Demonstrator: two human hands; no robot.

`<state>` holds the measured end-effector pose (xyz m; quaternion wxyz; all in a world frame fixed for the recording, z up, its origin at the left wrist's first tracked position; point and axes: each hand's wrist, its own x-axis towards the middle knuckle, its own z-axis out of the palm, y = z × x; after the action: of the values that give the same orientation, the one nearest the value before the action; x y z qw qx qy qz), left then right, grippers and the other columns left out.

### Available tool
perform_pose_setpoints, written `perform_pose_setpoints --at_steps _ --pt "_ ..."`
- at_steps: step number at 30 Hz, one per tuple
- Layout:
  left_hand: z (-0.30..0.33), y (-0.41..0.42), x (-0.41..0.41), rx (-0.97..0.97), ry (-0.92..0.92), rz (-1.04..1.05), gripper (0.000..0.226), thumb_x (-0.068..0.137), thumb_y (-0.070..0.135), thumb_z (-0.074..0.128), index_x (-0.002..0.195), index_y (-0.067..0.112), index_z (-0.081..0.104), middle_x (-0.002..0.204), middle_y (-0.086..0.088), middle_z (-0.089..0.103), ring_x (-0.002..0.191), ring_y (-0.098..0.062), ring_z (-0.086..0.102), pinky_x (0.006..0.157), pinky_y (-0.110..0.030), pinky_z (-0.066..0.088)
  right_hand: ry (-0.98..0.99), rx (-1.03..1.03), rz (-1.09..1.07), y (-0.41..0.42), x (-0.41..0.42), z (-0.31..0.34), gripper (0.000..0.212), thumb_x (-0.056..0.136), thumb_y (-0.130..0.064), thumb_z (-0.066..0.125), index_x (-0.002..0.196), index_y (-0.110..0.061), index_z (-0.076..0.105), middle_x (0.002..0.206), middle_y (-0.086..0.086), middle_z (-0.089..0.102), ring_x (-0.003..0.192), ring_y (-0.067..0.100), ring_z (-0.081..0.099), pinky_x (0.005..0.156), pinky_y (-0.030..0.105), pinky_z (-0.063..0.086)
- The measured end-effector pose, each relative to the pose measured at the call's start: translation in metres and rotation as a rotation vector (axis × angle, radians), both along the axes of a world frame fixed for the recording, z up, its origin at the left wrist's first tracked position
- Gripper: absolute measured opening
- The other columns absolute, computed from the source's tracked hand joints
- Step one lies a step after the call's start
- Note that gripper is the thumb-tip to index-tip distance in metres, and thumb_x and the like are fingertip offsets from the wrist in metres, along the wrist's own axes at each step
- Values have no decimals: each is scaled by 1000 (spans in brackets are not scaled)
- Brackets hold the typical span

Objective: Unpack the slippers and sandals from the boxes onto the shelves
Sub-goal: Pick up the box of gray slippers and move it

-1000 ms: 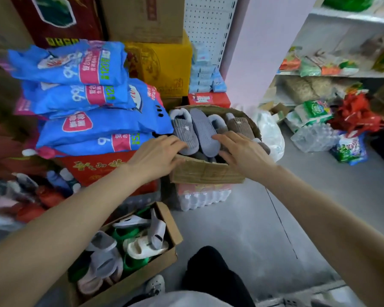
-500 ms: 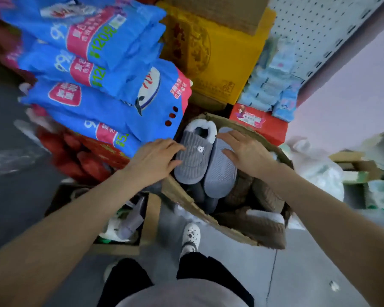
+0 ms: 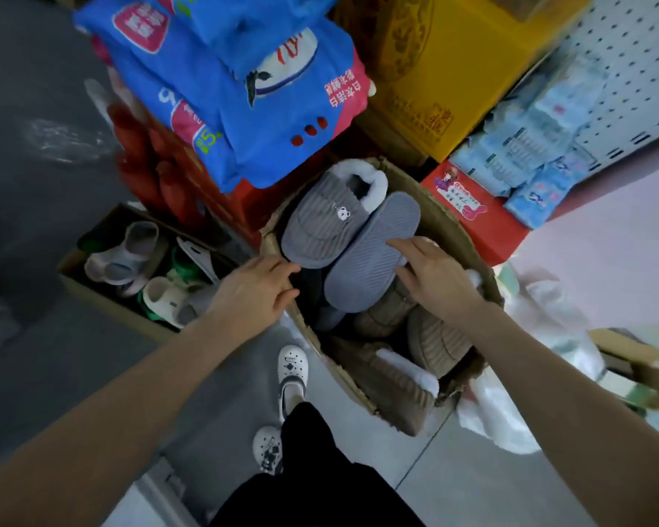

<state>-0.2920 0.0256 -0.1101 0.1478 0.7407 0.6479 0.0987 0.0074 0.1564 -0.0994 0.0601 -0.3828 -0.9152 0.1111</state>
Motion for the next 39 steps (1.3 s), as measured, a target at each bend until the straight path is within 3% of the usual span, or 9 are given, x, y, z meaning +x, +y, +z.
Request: perform_pose_setpoints --at_steps 7,12,21,25,28,31,34,37,39 --pt "-28 -51 69 -104 -17 111 51 87 44 41 118 10 64 108 -9 66 83 -31 67 56 -36 58 -50 25 -174 -1 55 -8 46 87 -17 57 132 -8 58 118 17 63 98 40 64 77 43 53" --pt "-52 -49 101 -153 -29 378 54 81 24 73 127 1 56 119 -18 58 104 -41 59 76 -47 56 -135 -25 -337 59 86 -27 50 89 -11 61 138 -10 50 126 21 57 101 44 60 77 46 51" --pt "-79 -20 152 -185 -173 778 88 82 14 70 151 5 15 148 -21 26 130 -41 38 102 -50 42 -195 -26 -198 184 73 -89 66 81 6 58 144 -4 41 131 27 48 113 47 51 85 53 48" --pt "-85 -14 155 -222 -181 930 90 84 12 68 151 3 8 148 -23 24 120 -45 47 88 -50 48 -209 19 -154 206 57 -106 61 86 0 59 144 -11 45 143 28 39 123 48 43 92 55 46" --pt "-95 -15 154 -303 -165 973 79 91 13 59 151 5 9 130 -28 48 93 -46 60 66 -45 47 -213 21 -124 215 49 -112 60 88 0 58 145 -14 44 138 29 40 123 48 40 97 52 42" --pt "-96 -16 155 -285 -73 967 64 94 7 50 148 0 18 114 -31 57 78 -47 62 58 -38 36 -214 34 -144 221 42 -115 49 88 1 56 136 -10 54 133 27 42 122 47 40 101 50 39" --pt "-90 -19 154 -302 -127 1005 62 94 4 48 148 8 17 120 -26 53 91 -47 61 66 -44 41 -230 54 -122 216 36 -116 30 83 0 59 113 -3 64 120 28 52 118 45 45 102 47 36" --pt "-84 -30 151 -285 -143 1007 64 92 1 47 147 13 18 122 -25 52 94 -48 59 70 -48 44 -210 -7 -91 196 34 -114 12 80 3 61 85 -2 71 102 24 59 100 41 54 78 42 42" --pt "-84 -41 148 -276 -135 993 67 89 0 49 147 15 19 119 -25 52 91 -48 59 69 -49 46 -154 -12 -119 188 38 -110 19 78 8 59 89 -4 69 97 23 61 91 40 58 71 41 41"
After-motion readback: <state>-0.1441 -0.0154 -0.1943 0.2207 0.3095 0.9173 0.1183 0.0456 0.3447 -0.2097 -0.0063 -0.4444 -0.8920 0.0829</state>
